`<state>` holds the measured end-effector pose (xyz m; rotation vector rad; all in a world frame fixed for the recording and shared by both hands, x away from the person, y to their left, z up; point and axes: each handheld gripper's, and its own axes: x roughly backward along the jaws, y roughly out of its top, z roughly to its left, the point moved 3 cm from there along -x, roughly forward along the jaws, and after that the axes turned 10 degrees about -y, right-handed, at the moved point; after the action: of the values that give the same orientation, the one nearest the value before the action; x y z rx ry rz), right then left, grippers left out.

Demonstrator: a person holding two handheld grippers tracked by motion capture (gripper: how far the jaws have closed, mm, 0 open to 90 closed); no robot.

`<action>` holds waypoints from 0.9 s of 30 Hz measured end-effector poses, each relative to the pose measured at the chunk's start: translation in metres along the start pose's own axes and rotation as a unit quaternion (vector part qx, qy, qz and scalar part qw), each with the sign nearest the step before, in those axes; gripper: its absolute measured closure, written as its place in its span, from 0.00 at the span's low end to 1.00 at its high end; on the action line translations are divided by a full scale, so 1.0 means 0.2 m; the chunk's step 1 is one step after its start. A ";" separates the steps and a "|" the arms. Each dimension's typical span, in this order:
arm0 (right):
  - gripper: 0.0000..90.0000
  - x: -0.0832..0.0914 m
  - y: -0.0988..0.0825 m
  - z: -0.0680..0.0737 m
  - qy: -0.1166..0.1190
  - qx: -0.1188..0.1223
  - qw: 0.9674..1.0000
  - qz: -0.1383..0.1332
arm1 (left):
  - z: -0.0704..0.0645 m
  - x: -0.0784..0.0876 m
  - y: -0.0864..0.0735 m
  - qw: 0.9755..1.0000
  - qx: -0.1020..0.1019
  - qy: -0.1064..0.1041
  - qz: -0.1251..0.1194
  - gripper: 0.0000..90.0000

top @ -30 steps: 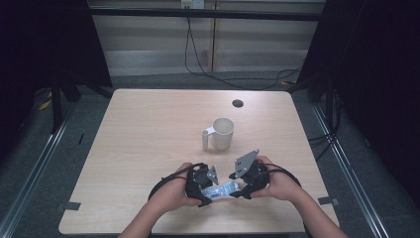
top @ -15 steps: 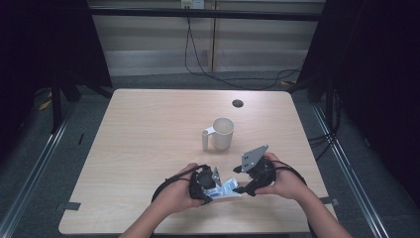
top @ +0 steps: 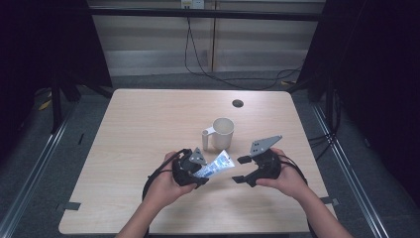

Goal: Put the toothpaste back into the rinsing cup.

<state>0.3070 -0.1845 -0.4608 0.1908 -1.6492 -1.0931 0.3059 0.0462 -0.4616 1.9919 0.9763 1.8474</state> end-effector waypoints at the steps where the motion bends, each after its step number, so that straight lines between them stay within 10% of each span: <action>1: 0.30 -0.01 0.00 0.00 0.002 -0.019 1.000 -0.001 | 0.00 0.00 0.00 1.000 0.006 0.001 -0.006 0.72; 12: 0.35 -0.05 0.02 0.00 0.034 -0.120 0.992 -0.026 | 0.01 -0.01 0.04 1.000 0.007 0.012 -0.009 0.72; 27: 0.41 -0.07 0.09 0.02 0.046 -0.156 0.985 -0.055 | 0.01 -0.01 0.06 0.999 0.014 0.013 -0.050 0.71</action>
<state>0.3149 -0.1640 -0.4571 0.1272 -1.3785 -1.3907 0.3105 0.0362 -0.4568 1.9032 1.0938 1.8193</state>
